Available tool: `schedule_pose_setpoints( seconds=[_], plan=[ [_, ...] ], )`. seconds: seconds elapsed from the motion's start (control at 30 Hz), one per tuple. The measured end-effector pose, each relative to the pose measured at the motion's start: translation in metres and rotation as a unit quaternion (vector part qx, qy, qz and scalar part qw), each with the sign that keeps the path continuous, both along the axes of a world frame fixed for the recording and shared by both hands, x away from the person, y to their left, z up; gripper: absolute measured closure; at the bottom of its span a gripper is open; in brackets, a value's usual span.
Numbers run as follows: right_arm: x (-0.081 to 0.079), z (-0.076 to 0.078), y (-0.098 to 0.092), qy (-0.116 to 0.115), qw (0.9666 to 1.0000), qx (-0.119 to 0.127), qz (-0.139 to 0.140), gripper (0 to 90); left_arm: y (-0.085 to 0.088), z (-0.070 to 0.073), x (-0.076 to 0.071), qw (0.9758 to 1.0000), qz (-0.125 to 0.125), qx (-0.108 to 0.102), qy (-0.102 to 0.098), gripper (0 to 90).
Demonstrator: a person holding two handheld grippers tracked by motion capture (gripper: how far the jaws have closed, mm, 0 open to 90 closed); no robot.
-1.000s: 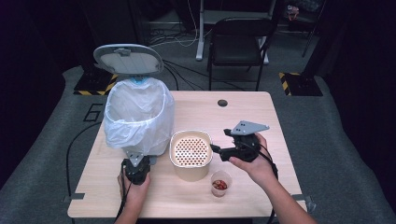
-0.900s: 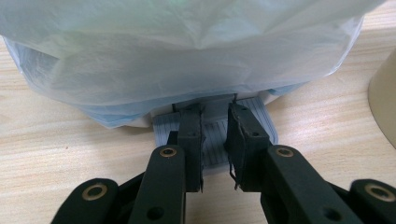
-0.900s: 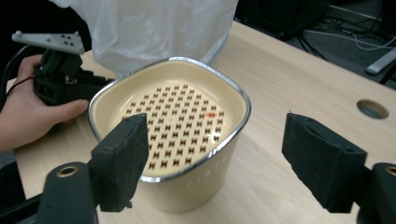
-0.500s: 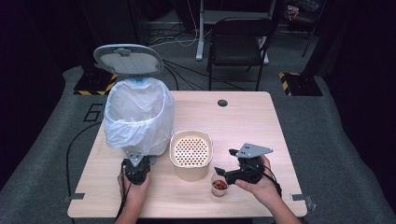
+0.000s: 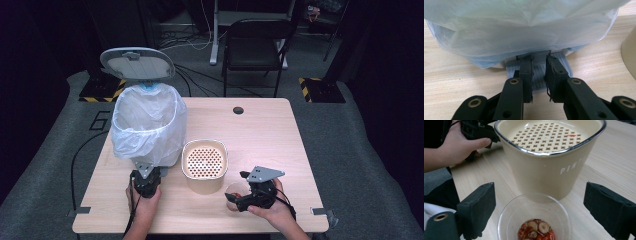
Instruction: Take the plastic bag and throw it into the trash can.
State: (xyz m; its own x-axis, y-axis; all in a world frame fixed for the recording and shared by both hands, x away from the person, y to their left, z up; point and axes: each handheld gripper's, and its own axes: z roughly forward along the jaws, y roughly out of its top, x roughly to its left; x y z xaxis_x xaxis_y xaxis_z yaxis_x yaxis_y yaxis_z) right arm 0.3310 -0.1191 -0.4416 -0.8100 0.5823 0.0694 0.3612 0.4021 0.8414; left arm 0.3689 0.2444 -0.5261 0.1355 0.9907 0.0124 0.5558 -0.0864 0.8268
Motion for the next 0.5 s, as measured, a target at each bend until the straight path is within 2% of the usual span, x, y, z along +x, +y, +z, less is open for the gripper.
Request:
schedule_pose_setpoints(
  seconds=[0.2,0.4,0.5],
  plan=[
    [-0.002,-0.010,0.003,0.006,0.9999,-0.005,0.007,8.5,0.000,0.000,0.000,1.0000,0.000,0.000,0.000,75.8],
    [-0.002,-0.024,0.002,0.024,0.9995,-0.017,0.009,8.6,0.000,0.000,0.000,1.0000,0.002,-0.002,-0.003,75.8],
    [-0.003,-0.030,0.002,0.025,0.9993,-0.027,0.009,9.1,0.000,0.000,0.000,1.0000,0.002,-0.004,-0.003,75.8]
  ],
)
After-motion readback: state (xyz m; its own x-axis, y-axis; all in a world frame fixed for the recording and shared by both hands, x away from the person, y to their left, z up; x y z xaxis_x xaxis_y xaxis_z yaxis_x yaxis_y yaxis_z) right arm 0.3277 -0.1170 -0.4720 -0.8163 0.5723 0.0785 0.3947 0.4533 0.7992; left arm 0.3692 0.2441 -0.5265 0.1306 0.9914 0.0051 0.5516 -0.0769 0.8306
